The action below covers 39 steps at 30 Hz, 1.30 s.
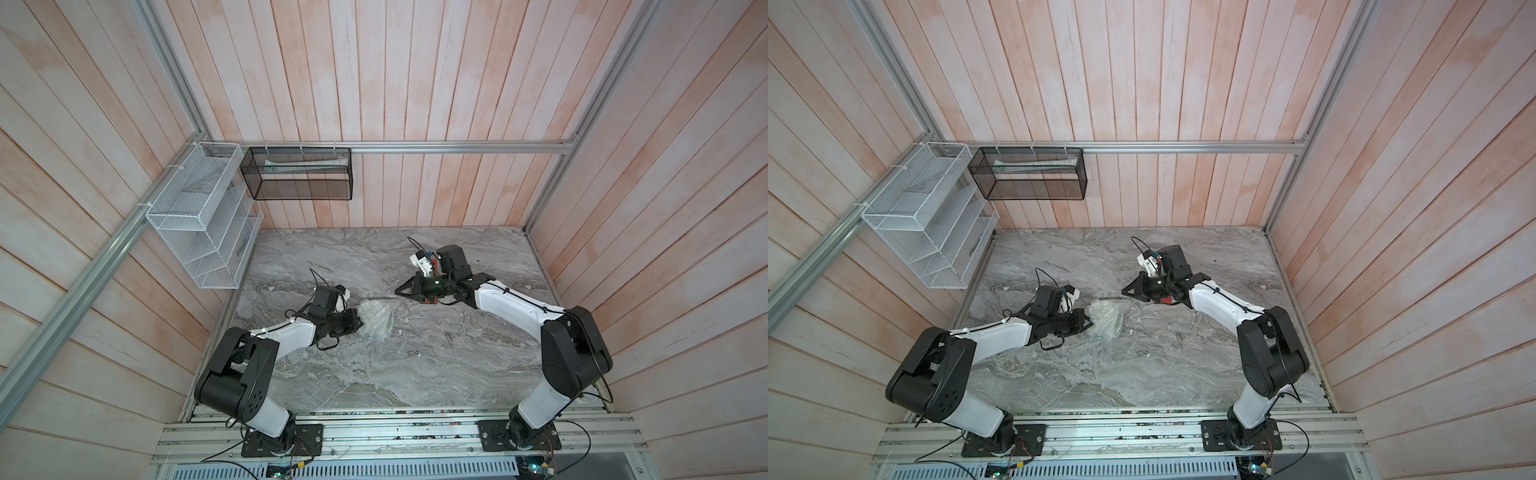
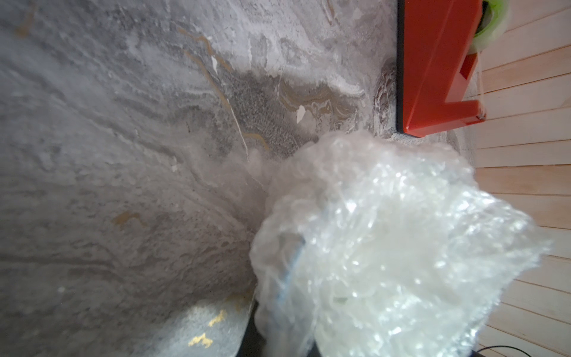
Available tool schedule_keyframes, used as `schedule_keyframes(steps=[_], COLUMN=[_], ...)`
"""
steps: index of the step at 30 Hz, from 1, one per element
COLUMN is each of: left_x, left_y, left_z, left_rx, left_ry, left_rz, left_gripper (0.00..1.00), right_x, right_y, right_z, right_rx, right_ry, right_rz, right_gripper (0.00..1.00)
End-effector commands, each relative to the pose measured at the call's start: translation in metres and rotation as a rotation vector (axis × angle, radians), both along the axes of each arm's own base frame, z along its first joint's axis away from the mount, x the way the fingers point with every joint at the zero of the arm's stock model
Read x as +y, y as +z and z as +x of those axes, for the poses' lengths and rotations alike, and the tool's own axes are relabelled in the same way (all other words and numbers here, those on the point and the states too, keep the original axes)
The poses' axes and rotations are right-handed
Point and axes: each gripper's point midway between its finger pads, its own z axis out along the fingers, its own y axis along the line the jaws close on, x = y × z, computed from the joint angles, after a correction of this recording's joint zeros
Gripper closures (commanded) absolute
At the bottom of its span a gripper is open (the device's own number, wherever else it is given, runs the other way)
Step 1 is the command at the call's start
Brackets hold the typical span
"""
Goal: Wrap bowls in bubble wrap
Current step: Tear off the tape using the Tape Cutter, then stick the tape on the bubble wrap.
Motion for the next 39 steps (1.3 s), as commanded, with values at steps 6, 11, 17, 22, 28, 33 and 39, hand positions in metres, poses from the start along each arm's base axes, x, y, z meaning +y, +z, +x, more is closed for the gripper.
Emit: schedule_keyframes(steps=[6, 11, 17, 22, 28, 33, 39], left_x=[0.027, 0.027, 0.027, 0.025, 0.025, 0.026, 0.025], left_y=[-0.039, -0.039, -0.037, -0.033, -0.03, -0.03, -0.028], left_z=[-0.031, -0.033, -0.033, -0.034, -0.034, -0.036, -0.035], left_rx=[0.14, 0.142, 0.142, 0.137, 0.134, 0.14, 0.142], left_ry=[0.019, 0.016, 0.018, 0.016, 0.02, 0.022, 0.027], left_rz=[0.19, 0.2, 0.204, 0.199, 0.199, 0.204, 0.196], left_gripper=[1.0, 1.0, 1.0, 1.0, 1.0, 1.0, 1.0], right_x=[0.047, 0.06, 0.071, 0.076, 0.078, 0.067, 0.058], right_y=[-0.03, -0.042, -0.049, -0.061, -0.078, -0.097, -0.112], right_z=[-0.032, -0.047, -0.053, -0.054, -0.048, -0.036, -0.021], right_rx=[0.051, 0.056, 0.052, 0.068, 0.079, 0.099, 0.113], right_ry=[0.183, 0.249, 0.293, 0.315, 0.331, 0.317, 0.295], right_rz=[-0.041, -0.058, -0.058, -0.059, -0.066, -0.088, -0.095], right_gripper=[1.0, 1.0, 1.0, 1.0, 1.0, 1.0, 1.0])
